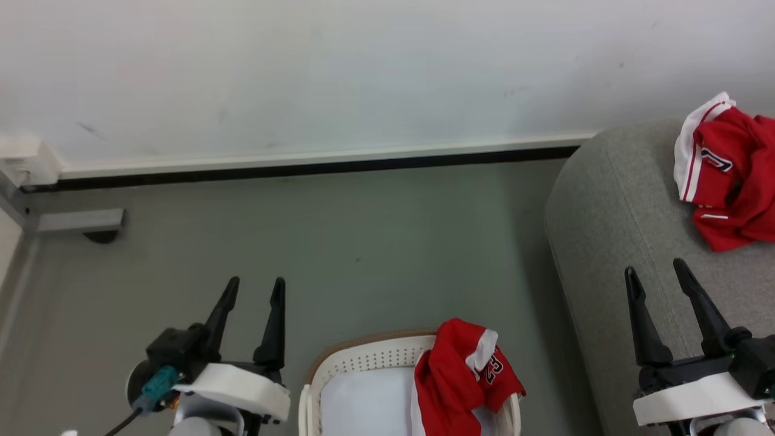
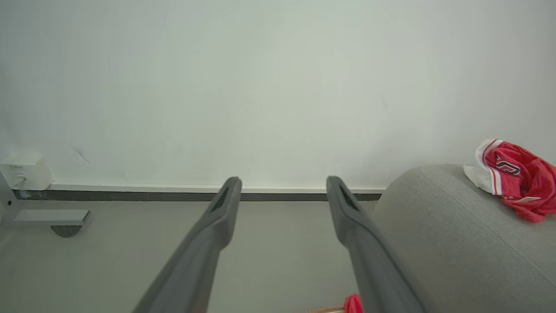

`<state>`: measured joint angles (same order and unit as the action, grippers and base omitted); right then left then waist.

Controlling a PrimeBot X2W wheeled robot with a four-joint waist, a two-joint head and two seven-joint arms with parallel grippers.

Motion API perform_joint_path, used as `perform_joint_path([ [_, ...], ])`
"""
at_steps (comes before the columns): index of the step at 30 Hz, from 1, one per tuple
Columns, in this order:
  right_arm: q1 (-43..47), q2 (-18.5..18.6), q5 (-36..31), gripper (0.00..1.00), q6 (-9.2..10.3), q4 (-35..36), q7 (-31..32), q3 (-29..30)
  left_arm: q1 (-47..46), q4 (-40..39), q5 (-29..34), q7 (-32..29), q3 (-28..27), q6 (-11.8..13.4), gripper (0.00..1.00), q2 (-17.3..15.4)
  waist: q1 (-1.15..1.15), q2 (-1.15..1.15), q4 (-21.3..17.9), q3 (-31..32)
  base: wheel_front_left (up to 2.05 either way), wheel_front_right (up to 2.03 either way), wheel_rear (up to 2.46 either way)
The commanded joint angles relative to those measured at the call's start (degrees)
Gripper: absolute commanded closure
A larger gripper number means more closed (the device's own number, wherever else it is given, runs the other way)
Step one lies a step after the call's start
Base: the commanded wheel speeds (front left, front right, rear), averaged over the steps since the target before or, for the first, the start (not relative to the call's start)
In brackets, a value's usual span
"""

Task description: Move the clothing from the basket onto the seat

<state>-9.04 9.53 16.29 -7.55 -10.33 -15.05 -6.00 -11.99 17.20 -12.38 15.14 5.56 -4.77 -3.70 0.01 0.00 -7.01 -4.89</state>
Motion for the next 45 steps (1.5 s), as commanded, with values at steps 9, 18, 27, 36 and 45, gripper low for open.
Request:
perform_joint_path([
  [9, -7.09, -0.48, -1.60, 0.00, 0.13, 2.76, -0.18, -0.27, -8.18, 2.79, 2.09, -0.60, 4.63, -1.69, 0.00, -1.81, -0.01, 0.00, -4.80, -13.34, 0.00, 0.00, 0.00],
  [18, -13.58, -2.01, -2.39, 0.00, 0.13, 5.73, -0.17, 1.35, -15.30, 6.38, 4.75, -1.88, 11.81, -2.46, 0.00, -3.50, -0.01, 0.00, -6.83, -22.93, 0.00, 0.00, 0.00],
  [27, -18.61, -3.15, -3.95, 0.00, 0.13, 8.15, -0.17, 2.77, -22.17, 14.25, 2.67, -5.56, 23.23, -2.72, 0.00, -4.92, -0.01, 0.00, -8.94, -29.94, 0.00, 0.00, 0.00],
  [36, -20.52, -4.61, -4.86, 0.00, 0.13, 10.41, -0.17, 4.69, -29.13, 22.75, -1.80, -8.55, 32.48, -2.75, 0.00, -6.53, -0.01, 0.00, -12.03, -34.06, 0.00, 0.00, 0.00],
  [45, -21.54, -6.20, -3.69, 0.00, 0.13, 13.69, -0.09, 5.33, -36.77, 31.62, -5.06, -9.92, 39.68, -2.76, 0.00, -8.21, -0.01, 0.00, -16.10, -38.94, 0.00, 0.00, 0.00],
])
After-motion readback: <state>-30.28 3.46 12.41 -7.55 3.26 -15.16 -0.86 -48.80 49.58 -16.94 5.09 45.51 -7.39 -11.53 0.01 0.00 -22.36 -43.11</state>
